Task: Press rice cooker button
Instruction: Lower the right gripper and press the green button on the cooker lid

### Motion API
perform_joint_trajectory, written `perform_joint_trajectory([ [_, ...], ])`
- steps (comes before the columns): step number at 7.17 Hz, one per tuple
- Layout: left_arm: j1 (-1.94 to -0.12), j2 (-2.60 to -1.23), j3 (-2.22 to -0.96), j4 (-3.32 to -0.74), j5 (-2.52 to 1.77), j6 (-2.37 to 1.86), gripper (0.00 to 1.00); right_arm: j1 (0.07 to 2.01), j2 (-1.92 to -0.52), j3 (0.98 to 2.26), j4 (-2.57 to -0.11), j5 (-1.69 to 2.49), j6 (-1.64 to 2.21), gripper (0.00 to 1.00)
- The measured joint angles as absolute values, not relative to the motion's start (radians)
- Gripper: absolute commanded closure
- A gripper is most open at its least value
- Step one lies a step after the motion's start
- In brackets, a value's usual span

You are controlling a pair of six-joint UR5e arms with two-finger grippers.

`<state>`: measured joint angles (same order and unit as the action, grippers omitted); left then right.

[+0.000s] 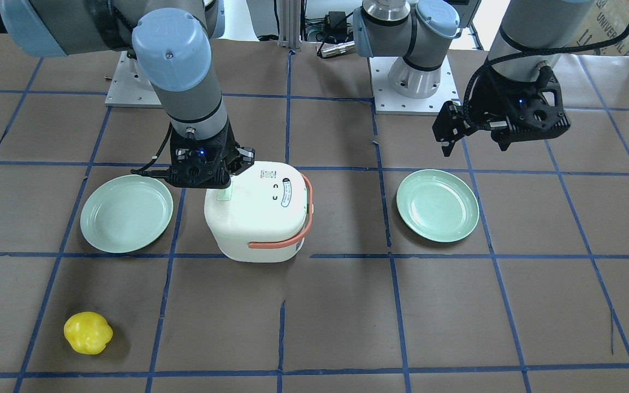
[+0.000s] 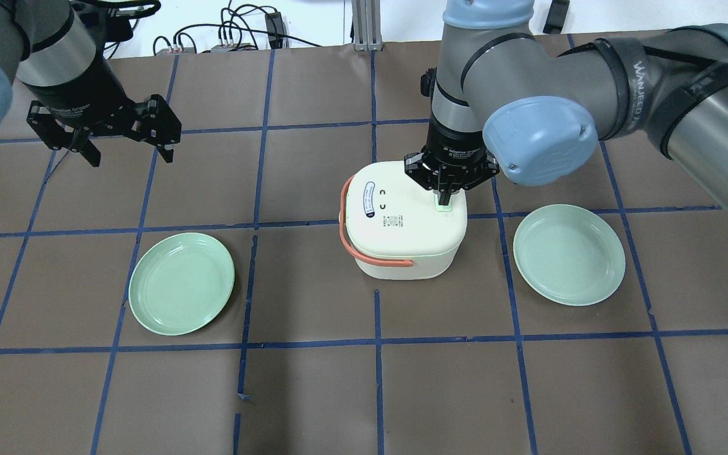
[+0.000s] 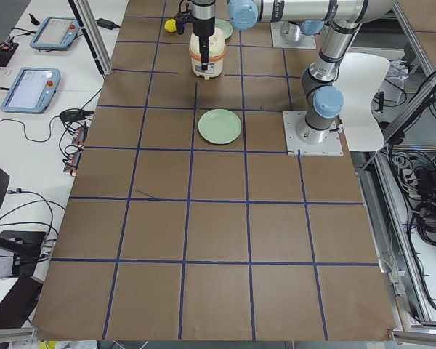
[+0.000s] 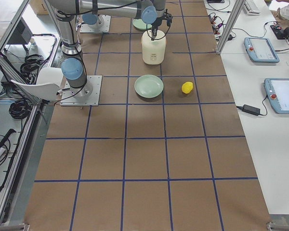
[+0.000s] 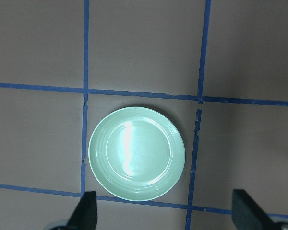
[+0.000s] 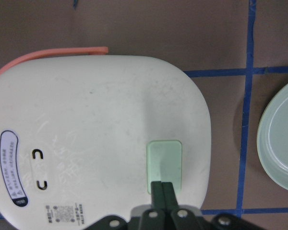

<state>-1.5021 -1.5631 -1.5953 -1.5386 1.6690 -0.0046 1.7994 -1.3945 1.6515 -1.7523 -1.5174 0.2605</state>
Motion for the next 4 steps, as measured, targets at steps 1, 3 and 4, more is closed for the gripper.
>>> perform_joint_trajectory([
  [1, -1.502, -1.563, -1.595, -1.539, 1.669, -0.005, 0.0, 1.799, -1.392, 1.653, -1.755, -1.518, 0.262, 0.95],
  [3, -1.502, -1.563, -1.595, -1.539, 1.669, -0.005, 0.0, 1.797, -1.387, 1.653, -1.763, -1.518, 0.259, 0.95],
  [4, -1.502, -1.563, -1.595, -1.539, 1.669, -0.005, 0.0, 1.792, -1.386, 1.653, -1.781, -1.519, 0.255, 0.94],
])
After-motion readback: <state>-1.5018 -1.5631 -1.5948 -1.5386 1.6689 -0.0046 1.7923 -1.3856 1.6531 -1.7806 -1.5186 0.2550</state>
